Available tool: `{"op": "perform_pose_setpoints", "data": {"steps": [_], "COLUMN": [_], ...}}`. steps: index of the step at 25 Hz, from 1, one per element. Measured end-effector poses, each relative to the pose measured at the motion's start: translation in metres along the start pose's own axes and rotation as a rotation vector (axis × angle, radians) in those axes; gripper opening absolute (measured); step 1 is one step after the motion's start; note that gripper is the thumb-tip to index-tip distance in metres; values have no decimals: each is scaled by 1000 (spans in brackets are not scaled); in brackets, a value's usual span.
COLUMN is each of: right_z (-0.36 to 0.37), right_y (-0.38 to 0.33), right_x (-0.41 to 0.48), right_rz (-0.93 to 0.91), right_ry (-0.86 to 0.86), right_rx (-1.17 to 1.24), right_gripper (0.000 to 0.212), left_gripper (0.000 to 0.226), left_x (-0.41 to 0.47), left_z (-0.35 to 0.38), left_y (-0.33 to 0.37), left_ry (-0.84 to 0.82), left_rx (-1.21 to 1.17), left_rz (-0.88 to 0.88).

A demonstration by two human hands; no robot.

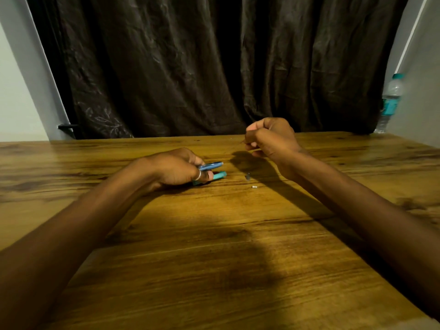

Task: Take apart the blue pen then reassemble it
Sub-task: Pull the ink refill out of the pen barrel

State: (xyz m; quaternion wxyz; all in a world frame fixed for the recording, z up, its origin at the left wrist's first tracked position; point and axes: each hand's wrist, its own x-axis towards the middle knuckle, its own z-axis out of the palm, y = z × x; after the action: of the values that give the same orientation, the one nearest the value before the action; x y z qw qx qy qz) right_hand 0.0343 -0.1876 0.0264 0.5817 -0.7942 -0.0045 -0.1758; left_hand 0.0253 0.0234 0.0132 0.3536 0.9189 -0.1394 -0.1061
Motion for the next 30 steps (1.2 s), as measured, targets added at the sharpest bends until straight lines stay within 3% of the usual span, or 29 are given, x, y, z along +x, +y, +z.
{"op": "perform_pose_setpoints", "data": {"steps": [5, 13, 30], "right_z": [2, 4, 2], "right_y": [0, 0, -1], "right_x": [-1, -3, -3], "right_rz": [-10, -20, -13], "right_ry": [-13, -50, -66], "right_rx": [-2, -10, 15], "right_gripper": [15, 13, 15], "left_gripper": [21, 12, 27], "left_x": [0, 2, 3], "left_z": [4, 4, 0], "left_y": [5, 2, 1], "left_ry": [13, 22, 57], "left_rx": [139, 169, 132], "left_rz": [67, 101, 114]}}
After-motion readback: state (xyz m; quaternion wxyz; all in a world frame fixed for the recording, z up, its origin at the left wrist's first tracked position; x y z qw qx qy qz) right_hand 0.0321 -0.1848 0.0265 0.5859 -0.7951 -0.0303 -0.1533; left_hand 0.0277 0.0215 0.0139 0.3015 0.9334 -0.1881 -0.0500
